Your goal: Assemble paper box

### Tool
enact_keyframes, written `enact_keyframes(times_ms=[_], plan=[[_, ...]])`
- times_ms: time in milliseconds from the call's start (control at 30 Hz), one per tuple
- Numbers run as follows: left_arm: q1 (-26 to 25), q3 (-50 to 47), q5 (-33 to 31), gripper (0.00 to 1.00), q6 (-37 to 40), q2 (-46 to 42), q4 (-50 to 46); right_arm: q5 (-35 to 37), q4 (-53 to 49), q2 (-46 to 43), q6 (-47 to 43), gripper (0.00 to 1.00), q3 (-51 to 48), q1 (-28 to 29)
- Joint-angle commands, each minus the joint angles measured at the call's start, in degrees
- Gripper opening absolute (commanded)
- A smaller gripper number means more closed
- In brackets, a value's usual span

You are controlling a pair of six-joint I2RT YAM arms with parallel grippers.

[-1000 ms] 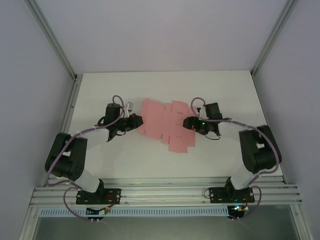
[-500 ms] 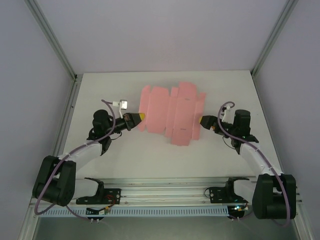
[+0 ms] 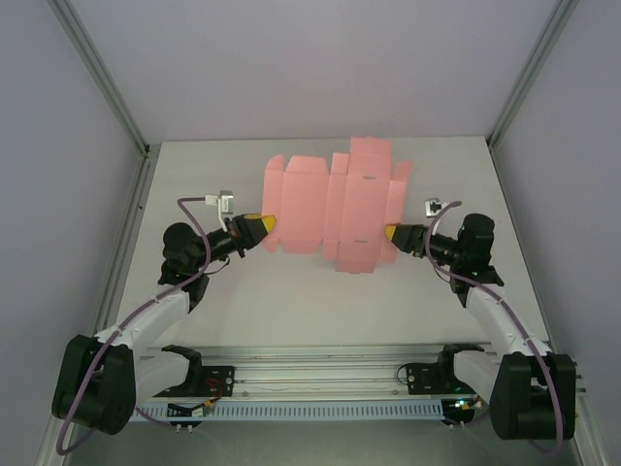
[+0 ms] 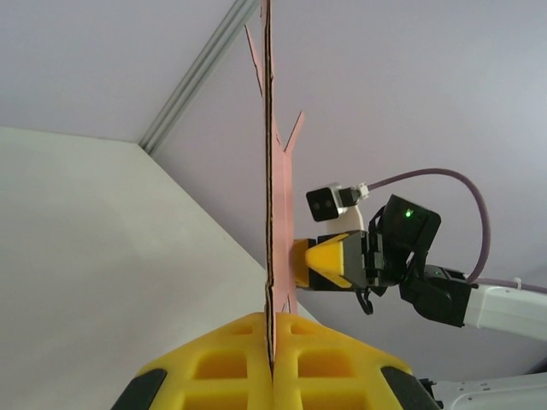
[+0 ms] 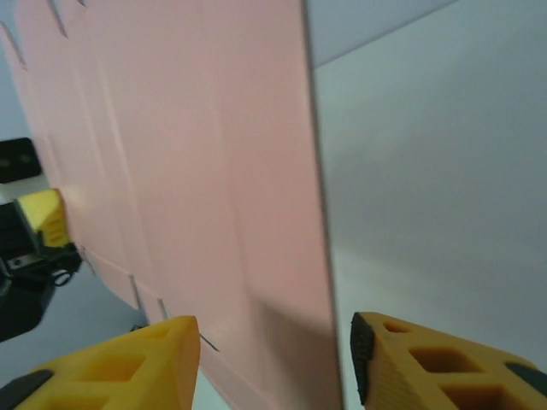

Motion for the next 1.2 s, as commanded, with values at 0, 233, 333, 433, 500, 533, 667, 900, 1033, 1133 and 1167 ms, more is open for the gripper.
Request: enact_keyframes(times_ms=[0,233,333,433,500,533,667,900,1033,1133,1167], plan=[[-0.07,-1.04,-0.61,0.00,1.50,-1.93,-0.18,-4.23,4.41,-0.91,0.41,0.44,3.59,-0.25],[-0.12,-2.05,-5.48,0.00,3.34,-4.35,-4.99,-7.77,3.46,0.06,0.02,0.10,7.13,-0.20],[-0.09,-2.73,-11.22,0.00,4.57,-5.66,-8.93,-9.20,0.86,-0.11,-2.43,0.04,8.06,-0.25],[-0.11,-2.85,-17.43,0.00,4.68,-6.50,-14.17,-9.80,-5.77,-0.71,-7.26,0.00,10.18,-0.31],[-0.08,-1.64,-19.07,0.27,5.57,-6.60,-19.52,-10.00,-12.93,-0.73,-12.25,0.00,13.03,-0.25],[-0.07,-0.74,-19.49,0.63,7.06,-6.87,-22.66,-9.95,-17.95,-0.50,-16.20,0.00,14.99,-0.26],[-0.04,5.24,-34.10,1.00,12.63,-10.34,-43.67,-11.42,-47.63,2.97,-42.18,0.00,27.13,0.20],[0.29,18.66,-48.22,1.00,17.86,-9.61,-61.49,16.50,-92.69,22.95,-75.45,0.00,56.54,17.70],[0.78,27.02,-51.50,1.00,15.62,-4.25,-67.59,20.78,-105.94,34.37,-92.84,0.00,68.17,19.37],[0.82,30.75,-45.21,1.00,19.26,1.13,-66.83,26.93,-98.13,38.25,-93.89,0.00,69.20,21.14],[0.80,31.11,-39.52,1.00,21.71,2.97,-64.41,28.31,-94.79,39.53,-93.80,0.00,69.33,21.68]])
